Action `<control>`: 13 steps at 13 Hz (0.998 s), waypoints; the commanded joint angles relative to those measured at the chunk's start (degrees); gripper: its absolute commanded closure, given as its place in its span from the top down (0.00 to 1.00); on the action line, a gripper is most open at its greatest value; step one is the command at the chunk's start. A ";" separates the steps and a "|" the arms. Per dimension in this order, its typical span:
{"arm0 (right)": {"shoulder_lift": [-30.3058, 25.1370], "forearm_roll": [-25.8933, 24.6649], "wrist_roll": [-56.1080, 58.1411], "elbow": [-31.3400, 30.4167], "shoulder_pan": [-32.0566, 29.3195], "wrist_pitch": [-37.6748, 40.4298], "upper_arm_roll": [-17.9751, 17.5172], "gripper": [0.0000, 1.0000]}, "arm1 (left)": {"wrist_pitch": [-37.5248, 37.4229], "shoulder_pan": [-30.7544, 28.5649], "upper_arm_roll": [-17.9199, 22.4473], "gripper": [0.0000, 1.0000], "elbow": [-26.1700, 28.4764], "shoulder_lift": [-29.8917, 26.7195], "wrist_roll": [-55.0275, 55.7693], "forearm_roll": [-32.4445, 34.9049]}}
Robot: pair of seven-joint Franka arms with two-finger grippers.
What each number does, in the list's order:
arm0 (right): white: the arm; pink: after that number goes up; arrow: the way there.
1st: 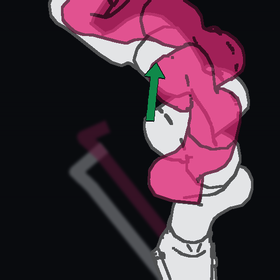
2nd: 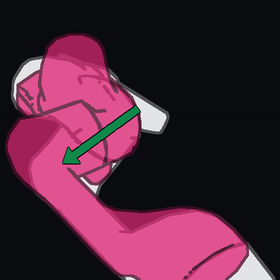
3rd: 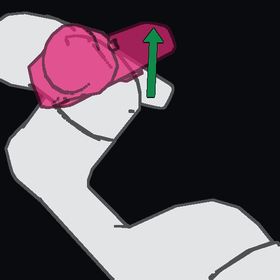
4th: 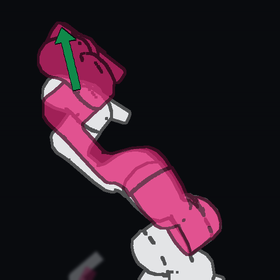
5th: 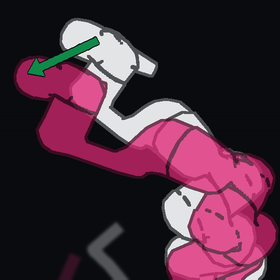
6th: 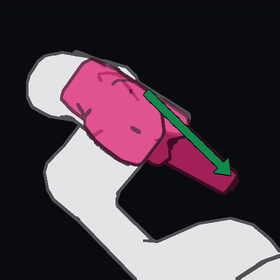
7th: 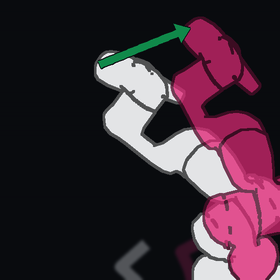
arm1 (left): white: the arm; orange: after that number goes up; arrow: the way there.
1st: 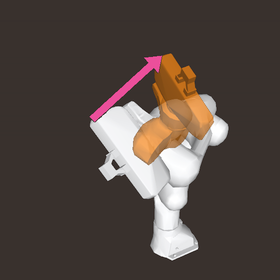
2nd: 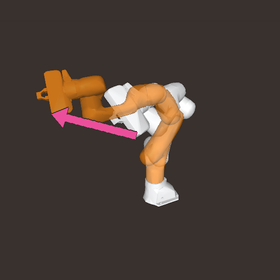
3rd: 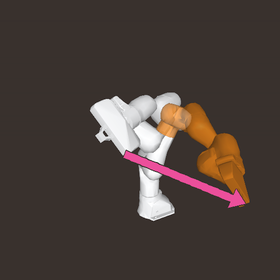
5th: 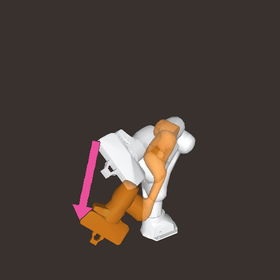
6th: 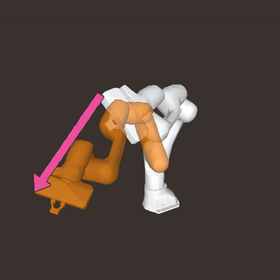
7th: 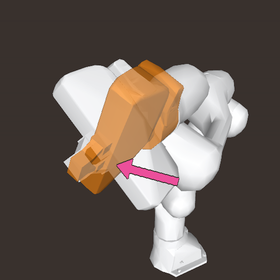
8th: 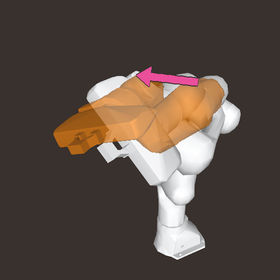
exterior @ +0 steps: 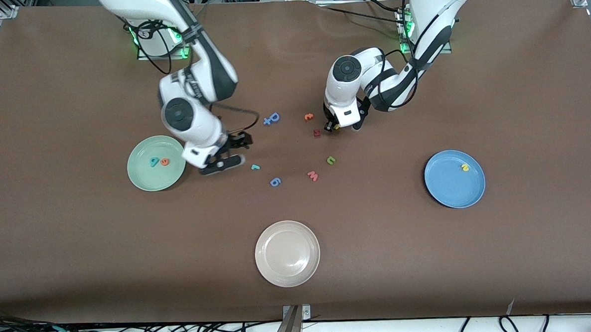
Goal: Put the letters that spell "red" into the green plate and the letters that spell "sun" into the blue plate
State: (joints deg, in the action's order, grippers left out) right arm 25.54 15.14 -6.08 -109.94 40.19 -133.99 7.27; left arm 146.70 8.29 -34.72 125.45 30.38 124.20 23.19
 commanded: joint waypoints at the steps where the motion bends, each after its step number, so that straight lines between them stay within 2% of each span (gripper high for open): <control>1: 3.01 -4.13 0.63 3.15 0.76 -5.72 0.64 0.99 | -1.85 0.33 -0.35 0.20 -0.56 -1.29 1.75 2.12; 2: 4.24 -5.46 1.24 2.98 1.29 -9.15 0.64 0.99 | -3.16 0.50 -0.35 0.37 -0.91 -1.55 1.57 2.21; 4: 5.91 -8.36 2.90 2.45 1.82 -14.00 0.64 0.99 | -6.59 0.94 -1.05 0.44 -2.23 -1.55 -0.09 2.21; 7: 6.89 -8.46 4.06 1.92 1.91 -15.51 0.64 0.99 | -7.30 0.94 -1.84 0.55 -2.93 -1.64 -0.18 2.12; 8: 6.97 -8.46 4.06 1.83 2.00 -15.51 0.64 0.99 | -7.57 0.94 -1.84 0.61 -3.02 -1.64 -0.53 2.12; 10: 7.50 -8.46 3.97 0.96 2.44 -17.43 0.56 0.95 | -7.57 0.68 -1.84 0.68 -3.02 -1.55 -1.93 2.21; 11: 7.76 -8.46 3.71 -0.18 3.13 -19.27 0.64 0.95 | -7.66 0.42 -1.76 0.76 -3.02 -1.46 -3.51 2.12; 12: 7.94 -8.46 3.79 -1.49 3.40 -21.38 0.64 0.90 | -8.09 0.15 -1.67 0.81 -3.02 -1.46 -5.00 2.12; 13: 8.20 -8.46 4.05 -2.73 3.49 -24.45 0.64 0.87 | -8.01 0.06 -1.41 1.00 -3.11 -1.46 -6.76 2.12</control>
State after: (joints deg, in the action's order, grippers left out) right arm 33.26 7.67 -2.17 -110.14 42.75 -153.39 7.48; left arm 140.06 9.00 -36.11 122.62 29.65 120.37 23.75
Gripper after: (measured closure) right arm 0.097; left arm 0.194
